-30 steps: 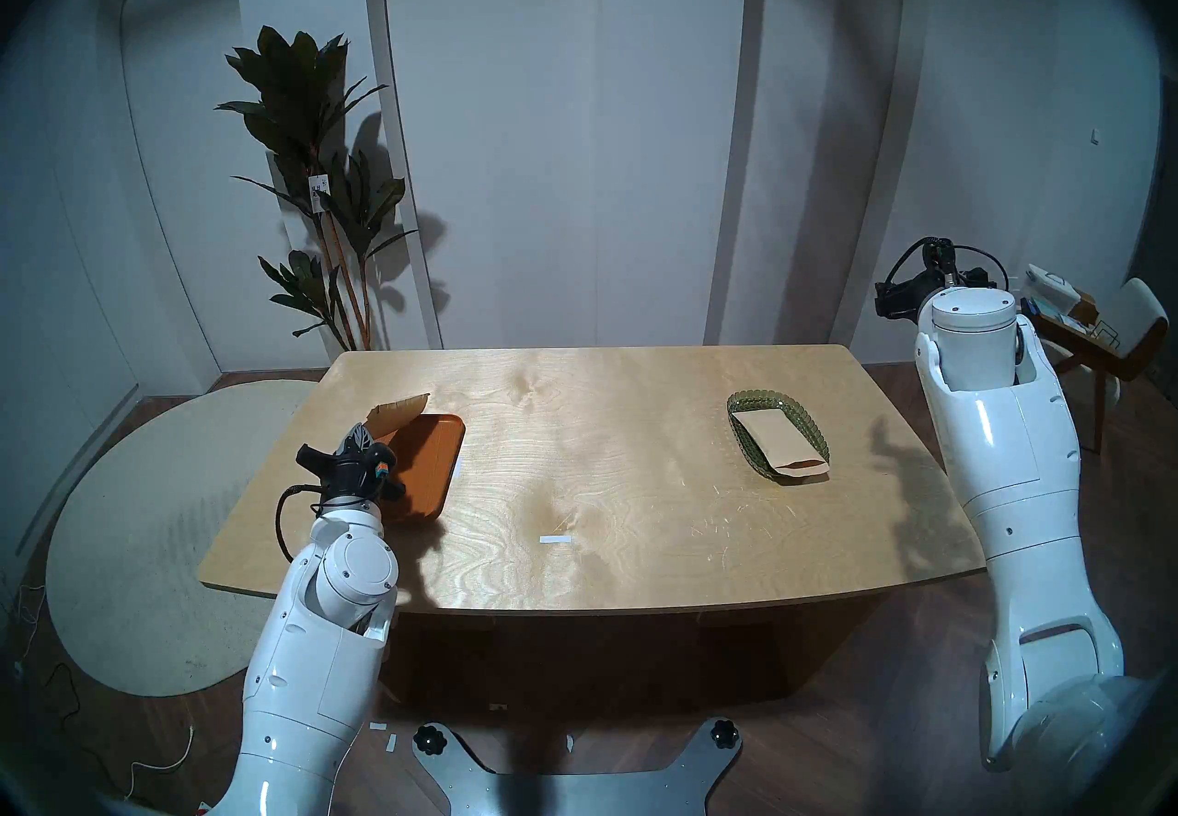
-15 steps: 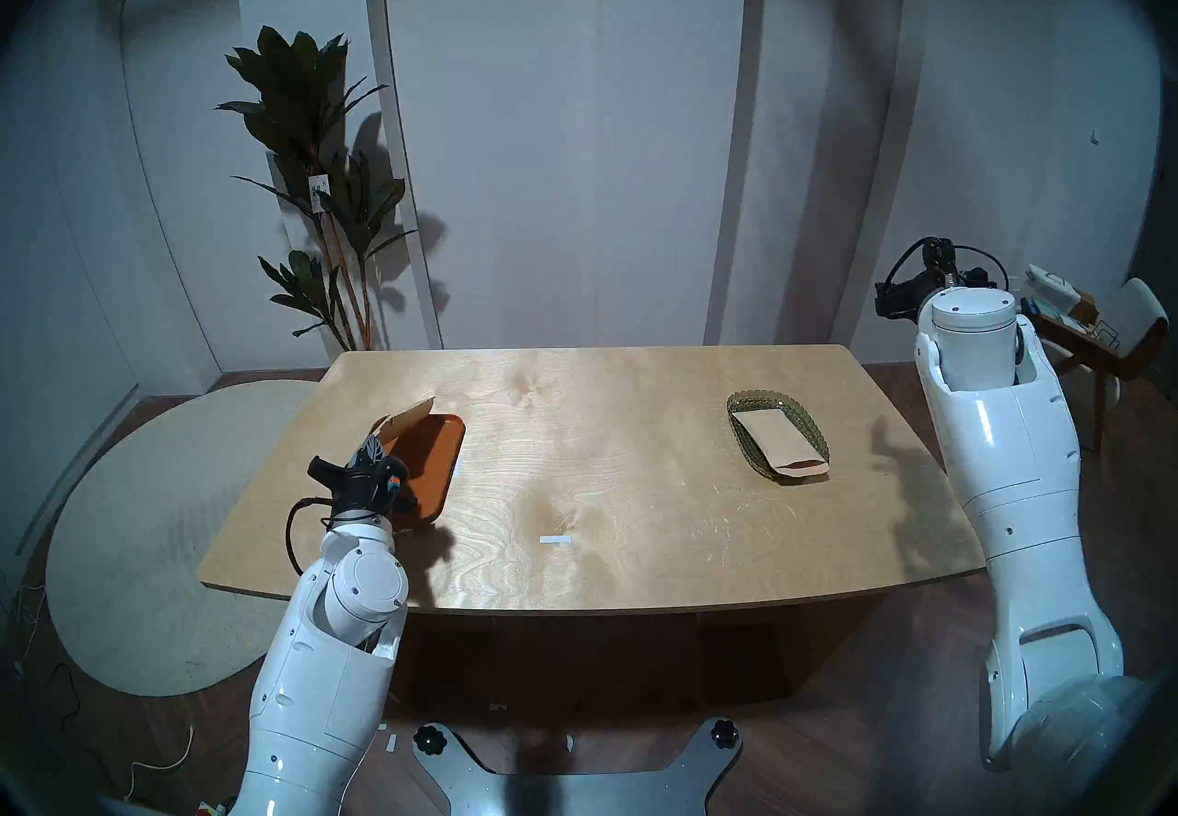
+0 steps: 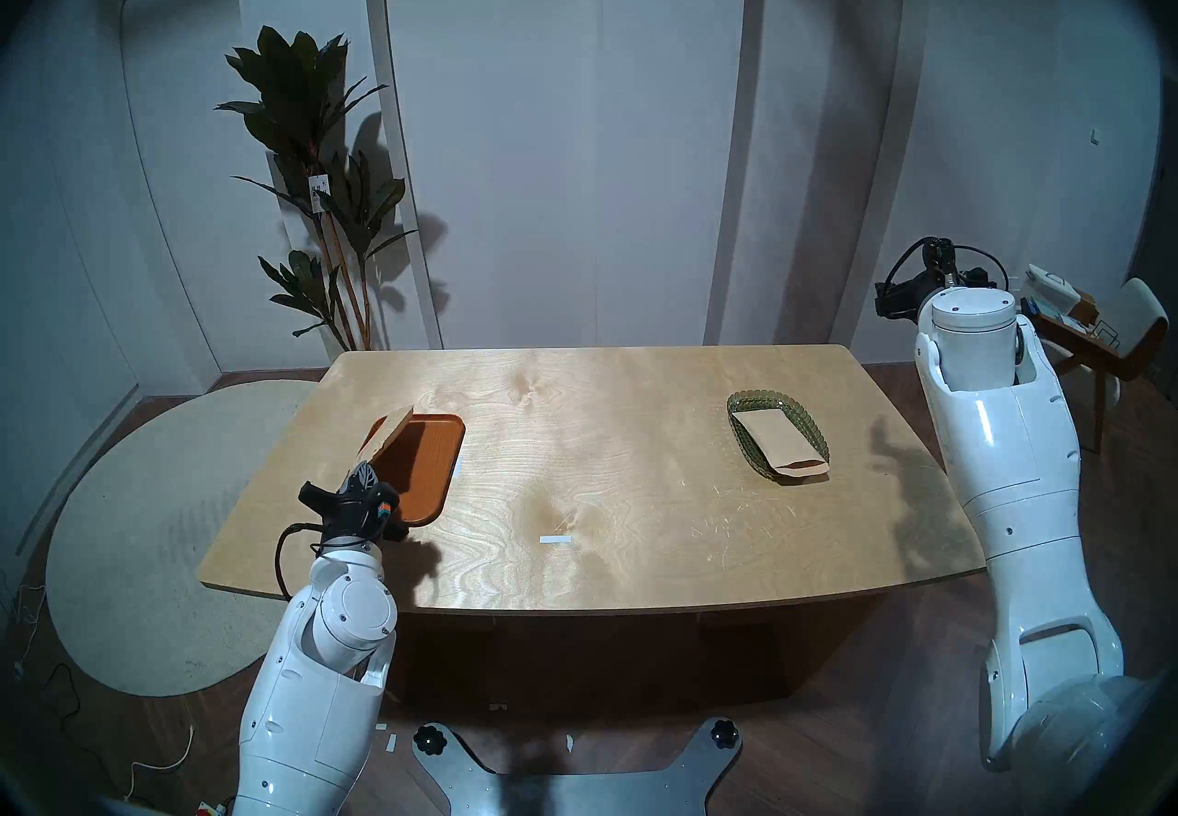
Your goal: Sort the mail into the trays, one tray per recipient
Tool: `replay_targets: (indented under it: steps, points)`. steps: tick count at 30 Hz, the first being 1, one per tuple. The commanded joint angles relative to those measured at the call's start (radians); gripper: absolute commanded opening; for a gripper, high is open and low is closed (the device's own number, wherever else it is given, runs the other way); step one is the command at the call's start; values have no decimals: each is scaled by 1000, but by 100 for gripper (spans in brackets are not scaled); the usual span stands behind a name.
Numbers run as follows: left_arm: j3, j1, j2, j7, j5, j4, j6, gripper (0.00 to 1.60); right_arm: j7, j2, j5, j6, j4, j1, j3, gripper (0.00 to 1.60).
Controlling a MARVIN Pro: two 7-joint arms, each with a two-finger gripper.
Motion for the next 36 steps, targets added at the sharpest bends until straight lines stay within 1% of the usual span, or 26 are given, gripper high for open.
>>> replay_targets:
  steps: [1, 11, 16, 26, 36]
  points:
    - [-2, 11, 9, -7, -6, -34, -15, 0, 1, 2, 1, -3, -20, 14, 2, 160]
    - [19, 18, 20, -28, 8, -38, -32, 0, 1, 2, 1, -3, -20, 14, 2, 160]
    - [43, 10, 25, -40, 24, -42, -32, 0, 1, 2, 1, -4, -19, 14, 2, 160]
    - [102, -8, 19, -61, 75, -43, -4, 0, 1, 2, 1, -4, -19, 14, 2, 160]
    - [115, -12, 4, -40, 95, -33, 33, 0, 1, 2, 1, -3, -20, 14, 2, 160]
